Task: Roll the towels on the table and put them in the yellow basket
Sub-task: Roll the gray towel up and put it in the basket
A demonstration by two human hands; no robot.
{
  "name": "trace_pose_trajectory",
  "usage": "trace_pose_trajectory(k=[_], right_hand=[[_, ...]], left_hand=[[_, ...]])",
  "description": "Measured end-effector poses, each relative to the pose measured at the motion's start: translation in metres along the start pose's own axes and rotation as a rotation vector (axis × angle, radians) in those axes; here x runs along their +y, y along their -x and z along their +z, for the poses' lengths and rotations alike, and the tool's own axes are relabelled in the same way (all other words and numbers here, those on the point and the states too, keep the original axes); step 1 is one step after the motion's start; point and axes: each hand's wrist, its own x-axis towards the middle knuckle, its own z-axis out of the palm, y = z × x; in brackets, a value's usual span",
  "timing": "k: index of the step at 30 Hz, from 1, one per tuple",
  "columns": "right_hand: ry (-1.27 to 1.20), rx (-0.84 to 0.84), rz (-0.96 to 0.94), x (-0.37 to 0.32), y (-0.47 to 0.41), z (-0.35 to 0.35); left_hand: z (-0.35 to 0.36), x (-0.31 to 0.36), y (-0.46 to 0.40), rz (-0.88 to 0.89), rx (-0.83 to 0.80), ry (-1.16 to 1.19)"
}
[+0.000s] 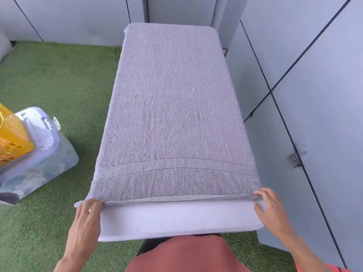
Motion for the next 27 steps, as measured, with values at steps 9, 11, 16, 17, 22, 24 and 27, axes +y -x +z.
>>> trace_pose_trajectory(k=[9,11,16,17,22,24,27], right_hand=[[0.102,-0.007,-0.077,0.008,-0.018,0.003],[0.107,-0.124,-0.048,0.015,-0.019,-0.004],[0.009,-0.429,0.036,0.012,-0.04,-0.033],[-0.019,-0.409,0.064,0.008,-0.045,-0.035],[-0.105,-0.201,0.202,-0.005,-0.051,-0.026],[-0.015,-0.077,0.172,-0.003,-0.046,-0.021],[0.02,0.007,0.138,-0.007,-0.03,-0.008]], left_hand=[[-0.015,-0.011,-0.016,0.002,-0.05,0.063],[-0.022,-0.018,-0.016,-0.019,-0.136,0.099],[-0.044,-0.029,-0.055,-0.123,-0.501,0.143],[-0.047,-0.028,-0.064,-0.158,-0.547,0.17],[-0.054,-0.022,-0.083,-0.298,-0.47,0.289],[-0.051,-0.021,-0.078,-0.217,-0.364,0.206],[-0.036,-0.014,-0.052,-0.1,-0.155,0.116]])
